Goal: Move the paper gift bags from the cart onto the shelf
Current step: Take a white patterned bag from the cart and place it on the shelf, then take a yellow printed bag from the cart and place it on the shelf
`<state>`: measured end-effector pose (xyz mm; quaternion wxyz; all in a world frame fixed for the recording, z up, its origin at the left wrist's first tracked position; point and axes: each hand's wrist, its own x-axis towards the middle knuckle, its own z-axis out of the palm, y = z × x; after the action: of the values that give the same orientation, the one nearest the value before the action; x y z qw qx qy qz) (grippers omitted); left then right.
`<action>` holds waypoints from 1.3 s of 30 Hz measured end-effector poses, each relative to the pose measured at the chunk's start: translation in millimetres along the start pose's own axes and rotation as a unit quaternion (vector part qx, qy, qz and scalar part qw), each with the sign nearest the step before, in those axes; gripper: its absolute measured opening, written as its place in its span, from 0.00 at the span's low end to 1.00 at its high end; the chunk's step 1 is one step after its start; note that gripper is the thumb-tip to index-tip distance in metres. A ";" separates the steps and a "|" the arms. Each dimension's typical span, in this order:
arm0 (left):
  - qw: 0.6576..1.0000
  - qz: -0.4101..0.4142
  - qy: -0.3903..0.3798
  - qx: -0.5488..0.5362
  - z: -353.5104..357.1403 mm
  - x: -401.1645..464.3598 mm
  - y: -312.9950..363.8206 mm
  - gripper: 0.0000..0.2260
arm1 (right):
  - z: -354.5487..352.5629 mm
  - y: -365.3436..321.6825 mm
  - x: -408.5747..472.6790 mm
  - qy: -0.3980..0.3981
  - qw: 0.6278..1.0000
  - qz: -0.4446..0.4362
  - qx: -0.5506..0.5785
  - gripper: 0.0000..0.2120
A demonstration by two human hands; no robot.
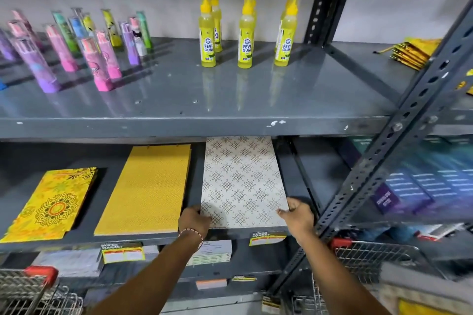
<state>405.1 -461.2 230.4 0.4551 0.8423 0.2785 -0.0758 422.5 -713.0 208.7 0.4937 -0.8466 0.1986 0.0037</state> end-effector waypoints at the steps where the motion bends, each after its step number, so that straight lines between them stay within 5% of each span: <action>1: 1.000 0.004 -0.003 -0.002 -0.6 -0.5 -0.6 0.17 | 0.3 0.6 0.6 -0.002 1.000 0.005 -0.007 0.12; 5: 0.999 0.045 -0.004 0.005 -9.4 -6.8 -1.3 0.15 | 2.4 -3.5 -4.1 0.001 0.998 -0.008 -0.070 0.20; 11: 0.979 0.159 0.115 -0.045 -69.2 -33.1 -18.7 0.28 | 42.6 -69.0 -51.0 0.044 0.911 -0.354 -0.207 0.30; 16: 0.921 0.237 0.295 0.092 -177.7 -52.1 -69.7 0.33 | 123.3 -153.8 -98.3 -0.032 0.830 -0.521 -0.195 0.32; 20: 0.887 0.135 0.419 0.138 -276.1 -90.0 -148.2 0.32 | 212.2 -214.4 -170.8 -0.117 0.747 -0.635 -0.157 0.33; 28: 0.799 -0.121 0.563 -0.171 -349.3 -177.3 -303.5 0.27 | 366.1 -245.4 -345.9 -0.297 0.583 -0.743 -0.140 0.30; 32: 0.702 -0.252 0.549 -0.377 -354.1 -184.6 -401.2 0.22 | 458.4 -226.1 -418.6 -0.366 0.489 -0.770 -0.185 0.28; 39: 0.518 -0.408 0.380 -0.649 -304.9 -142.1 -529.6 0.17 | 595.3 -174.2 -473.4 -0.489 0.307 -0.710 -0.404 0.31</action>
<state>-36.8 -43.3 75.9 0.6454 0.0564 0.7099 0.2762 158.7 18.6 144.9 -0.0904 -0.5987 -0.7826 0.1450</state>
